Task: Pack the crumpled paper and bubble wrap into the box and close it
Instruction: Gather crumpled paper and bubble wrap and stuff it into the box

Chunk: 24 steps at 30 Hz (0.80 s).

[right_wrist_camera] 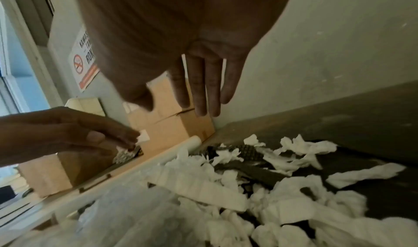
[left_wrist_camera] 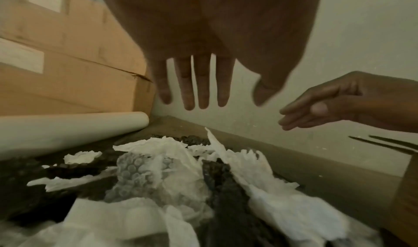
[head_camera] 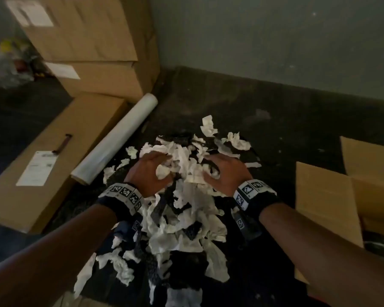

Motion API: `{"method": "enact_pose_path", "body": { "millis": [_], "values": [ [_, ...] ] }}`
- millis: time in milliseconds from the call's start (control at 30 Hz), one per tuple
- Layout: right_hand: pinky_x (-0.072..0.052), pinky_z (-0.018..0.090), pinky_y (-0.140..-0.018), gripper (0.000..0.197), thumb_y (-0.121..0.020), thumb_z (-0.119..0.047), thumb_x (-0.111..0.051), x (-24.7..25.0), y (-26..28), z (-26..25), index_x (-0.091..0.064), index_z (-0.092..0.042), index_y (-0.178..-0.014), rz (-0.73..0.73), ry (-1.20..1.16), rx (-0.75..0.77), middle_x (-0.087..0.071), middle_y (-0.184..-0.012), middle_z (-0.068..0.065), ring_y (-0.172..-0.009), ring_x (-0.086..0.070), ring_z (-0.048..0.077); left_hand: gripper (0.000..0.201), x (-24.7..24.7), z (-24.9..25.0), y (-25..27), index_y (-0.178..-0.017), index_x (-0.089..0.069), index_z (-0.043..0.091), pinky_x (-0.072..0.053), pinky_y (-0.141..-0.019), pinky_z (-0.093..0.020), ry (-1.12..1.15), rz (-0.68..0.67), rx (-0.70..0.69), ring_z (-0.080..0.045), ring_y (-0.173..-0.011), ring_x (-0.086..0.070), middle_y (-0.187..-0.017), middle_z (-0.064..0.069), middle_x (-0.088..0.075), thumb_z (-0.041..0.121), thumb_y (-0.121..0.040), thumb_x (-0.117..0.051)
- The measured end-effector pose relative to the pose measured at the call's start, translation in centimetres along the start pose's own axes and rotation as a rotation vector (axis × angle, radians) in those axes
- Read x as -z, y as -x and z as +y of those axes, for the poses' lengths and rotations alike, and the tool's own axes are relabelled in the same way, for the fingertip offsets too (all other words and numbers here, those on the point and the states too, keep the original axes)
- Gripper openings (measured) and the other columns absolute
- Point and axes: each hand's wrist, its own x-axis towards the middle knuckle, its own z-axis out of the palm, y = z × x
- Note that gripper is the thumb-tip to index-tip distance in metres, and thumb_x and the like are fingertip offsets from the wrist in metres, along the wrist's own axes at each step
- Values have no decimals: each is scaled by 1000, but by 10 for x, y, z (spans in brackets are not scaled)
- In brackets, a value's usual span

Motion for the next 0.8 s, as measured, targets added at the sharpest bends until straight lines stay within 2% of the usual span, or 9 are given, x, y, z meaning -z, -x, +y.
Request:
{"method": "enact_pose_path", "body": {
  "millis": [33, 67, 133, 200, 267, 400, 533, 700, 800],
  "values": [
    [-43, 45, -108, 83, -79, -67, -63, -7, -9, 1, -37, -31, -150, -138, -34, -9, -42, -152, 4, -136, -44, 25, 99, -1, -6, -7, -154, -30, 44, -31, -118, -54, -48, -102, 13, -32, -148, -28, -162, -3, -28, 89, -69, -53],
    [-32, 49, -115, 106, -70, -75, -67, -14, -18, 0, -18, -37, -155, -269, -26, -9, -22, -162, 5, -146, -26, 27, 120, -3, -10, -14, -157, -10, 49, -18, -120, -64, -114, -184, 15, -34, -154, -8, -167, -2, -8, 98, -57, -54],
    [-12, 62, -116, 140, -47, -88, -71, -30, -30, -5, 13, -49, -151, -443, 34, -21, 16, -165, 0, -152, 5, 32, 145, -9, -17, -23, -151, 20, 55, 3, -111, -76, -228, -334, 23, -36, -151, 26, -166, 4, 25, 103, -38, -59],
    [0, 73, -110, 155, -31, -91, -72, -52, -43, -13, 29, -55, -143, -516, 78, -36, 38, -158, -3, -147, 24, 39, 156, -18, -24, -34, -145, 32, 55, 9, -104, -82, -299, -470, 18, -38, -143, 40, -158, 2, 42, 101, -31, -64],
    [5, 80, -105, 163, -24, -90, -75, -75, -46, -18, 35, -54, -139, -560, 77, -51, 48, -151, -2, -141, 33, 43, 159, -31, -36, -43, -142, 37, 54, 9, -103, -85, -334, -571, 33, -38, -138, 46, -150, 1, 51, 100, -30, -65],
    [4, 84, -101, 169, -27, -82, -82, -121, -49, -20, 38, -46, -141, -579, 128, -89, 52, -148, 2, -136, 40, 48, 163, -63, -56, -58, -140, 40, 53, 2, -104, -86, -292, -661, 85, -39, -139, 44, -151, 3, 53, 98, -28, -68],
    [3, 85, -99, 165, -34, -79, -84, -147, -54, -9, 38, -46, -141, -564, 189, -191, 47, -152, 8, -138, 35, 51, 161, -91, -63, -55, -144, 38, 48, 0, -104, -86, -317, -678, 89, -39, -140, 43, -155, -1, 47, 95, -35, -71],
    [-1, 83, -103, 150, -50, -76, -81, -156, -56, 5, 33, -48, -143, -577, 204, -249, 31, -160, 6, -143, 26, 49, 146, -113, -63, -47, -134, 47, 51, -1, -108, -82, -328, -602, 146, -37, -144, 38, -162, -1, 33, 76, -62, -78],
    [-4, 80, -107, 147, -49, -78, -79, -154, -51, 9, 29, -51, -144, -564, 175, -247, 25, -162, 5, -145, 25, 44, 127, -116, -64, -43, -144, 35, 49, -1, -113, -78, -279, -556, 153, -34, -147, 35, -166, -2, 25, 67, -77, -72]
  ]
}}
